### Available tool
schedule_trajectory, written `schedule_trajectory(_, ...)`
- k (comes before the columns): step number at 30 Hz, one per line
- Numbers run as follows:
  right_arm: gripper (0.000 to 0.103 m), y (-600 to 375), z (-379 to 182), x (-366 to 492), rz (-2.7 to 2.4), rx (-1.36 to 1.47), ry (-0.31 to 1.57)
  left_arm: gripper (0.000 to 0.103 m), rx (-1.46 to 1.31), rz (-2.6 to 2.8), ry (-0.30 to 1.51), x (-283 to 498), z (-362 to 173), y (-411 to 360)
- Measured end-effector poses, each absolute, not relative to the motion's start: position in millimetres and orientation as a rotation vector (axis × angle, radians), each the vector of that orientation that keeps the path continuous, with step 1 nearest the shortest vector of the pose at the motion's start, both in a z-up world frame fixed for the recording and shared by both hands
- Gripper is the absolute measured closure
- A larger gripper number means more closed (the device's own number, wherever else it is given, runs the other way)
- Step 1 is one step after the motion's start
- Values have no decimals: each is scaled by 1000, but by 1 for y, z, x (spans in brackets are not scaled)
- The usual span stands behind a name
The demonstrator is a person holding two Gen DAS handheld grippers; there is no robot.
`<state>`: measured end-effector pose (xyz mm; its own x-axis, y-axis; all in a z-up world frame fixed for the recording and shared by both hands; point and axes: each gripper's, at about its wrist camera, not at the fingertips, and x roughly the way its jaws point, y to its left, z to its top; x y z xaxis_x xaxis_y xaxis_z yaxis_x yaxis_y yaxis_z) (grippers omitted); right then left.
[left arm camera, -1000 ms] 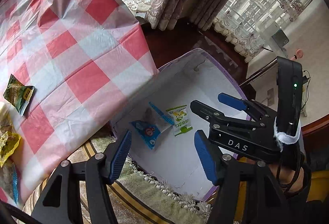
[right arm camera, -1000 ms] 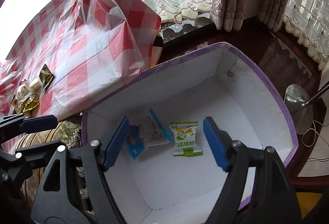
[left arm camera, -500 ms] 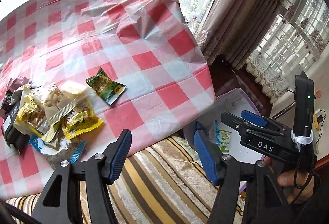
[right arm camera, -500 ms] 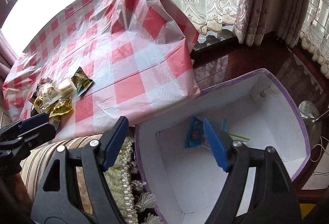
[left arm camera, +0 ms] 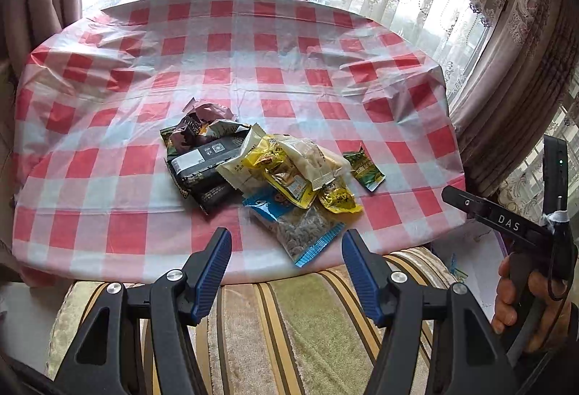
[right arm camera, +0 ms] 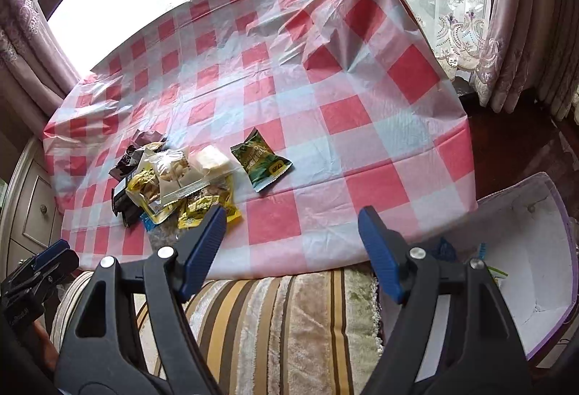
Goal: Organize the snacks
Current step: 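Return both tools to the table and grasp the green pea packet with the right tool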
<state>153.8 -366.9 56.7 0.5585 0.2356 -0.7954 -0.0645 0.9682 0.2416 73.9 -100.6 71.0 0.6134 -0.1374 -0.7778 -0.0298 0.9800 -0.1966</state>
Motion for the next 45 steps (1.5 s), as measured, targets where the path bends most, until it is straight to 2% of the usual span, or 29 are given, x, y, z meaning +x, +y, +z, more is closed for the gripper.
schedule_trajectory(28, 25, -322, 29, 164, 217, 42, 1048, 39, -466, 105, 945, 65, 31, 5)
schedule_trajectory(45, 25, -305, 1, 221, 182, -51, 1096, 39, -462, -47, 987, 130, 15, -18)
